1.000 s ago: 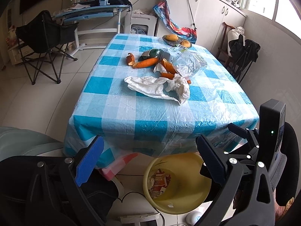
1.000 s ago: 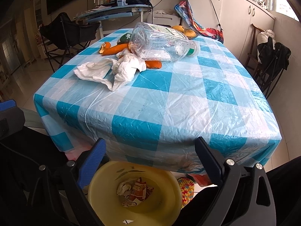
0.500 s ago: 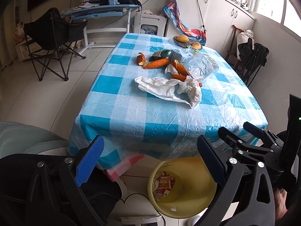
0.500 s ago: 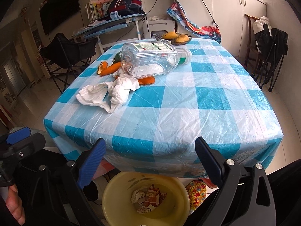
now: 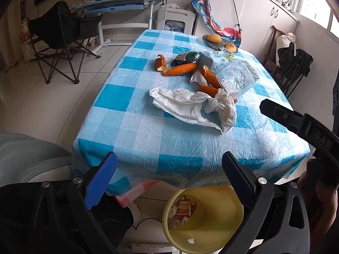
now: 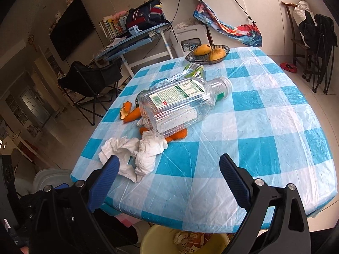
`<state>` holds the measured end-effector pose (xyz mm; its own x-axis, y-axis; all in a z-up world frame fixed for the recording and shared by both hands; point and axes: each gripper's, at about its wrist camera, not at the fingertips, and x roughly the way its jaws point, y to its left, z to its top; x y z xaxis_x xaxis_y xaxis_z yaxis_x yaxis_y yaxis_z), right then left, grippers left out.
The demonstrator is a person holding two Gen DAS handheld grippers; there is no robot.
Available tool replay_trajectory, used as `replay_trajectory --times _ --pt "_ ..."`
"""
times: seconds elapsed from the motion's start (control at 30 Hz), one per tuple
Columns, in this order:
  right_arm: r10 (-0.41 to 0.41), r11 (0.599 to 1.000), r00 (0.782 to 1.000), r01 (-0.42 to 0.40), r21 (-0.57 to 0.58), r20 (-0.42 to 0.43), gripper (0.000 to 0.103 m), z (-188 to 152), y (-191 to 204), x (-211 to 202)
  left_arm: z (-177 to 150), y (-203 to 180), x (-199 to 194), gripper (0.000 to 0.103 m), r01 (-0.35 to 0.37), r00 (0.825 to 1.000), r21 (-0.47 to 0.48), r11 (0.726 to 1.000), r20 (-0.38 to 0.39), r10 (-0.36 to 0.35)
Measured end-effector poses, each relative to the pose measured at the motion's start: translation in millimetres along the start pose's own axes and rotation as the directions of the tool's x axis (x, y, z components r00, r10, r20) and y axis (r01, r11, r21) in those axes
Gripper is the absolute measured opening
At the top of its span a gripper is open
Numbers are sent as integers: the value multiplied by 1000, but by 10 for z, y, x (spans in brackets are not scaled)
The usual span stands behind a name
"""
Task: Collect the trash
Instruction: 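Grasp a crumpled white tissue with the right gripper while the left grasps another tissue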
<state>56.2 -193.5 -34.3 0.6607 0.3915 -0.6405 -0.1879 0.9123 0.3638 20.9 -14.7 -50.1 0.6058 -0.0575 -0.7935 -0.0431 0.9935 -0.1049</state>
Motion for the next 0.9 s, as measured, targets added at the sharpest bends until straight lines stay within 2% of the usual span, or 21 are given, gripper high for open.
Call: replay_trajectory --times 0.23,0.47,0.63,0.9 --pt "56 998 998 -55 17 -30 91 -8 -8 113 356 20 174 96 -65 998 -12 998 24 65" --pt "64 996 995 -69 -53 -79 74 -49 153 276 437 241 272 96 -77 997 -98 992 17 79" --pt "60 993 994 -69 -101 -93 64 -76 264 353 460 300 281 96 -82 996 -112 990 29 86" --pt "49 993 991 -62 -98 -126 37 -70 217 497 496 292 318 96 -77 996 -108 991 32 81"
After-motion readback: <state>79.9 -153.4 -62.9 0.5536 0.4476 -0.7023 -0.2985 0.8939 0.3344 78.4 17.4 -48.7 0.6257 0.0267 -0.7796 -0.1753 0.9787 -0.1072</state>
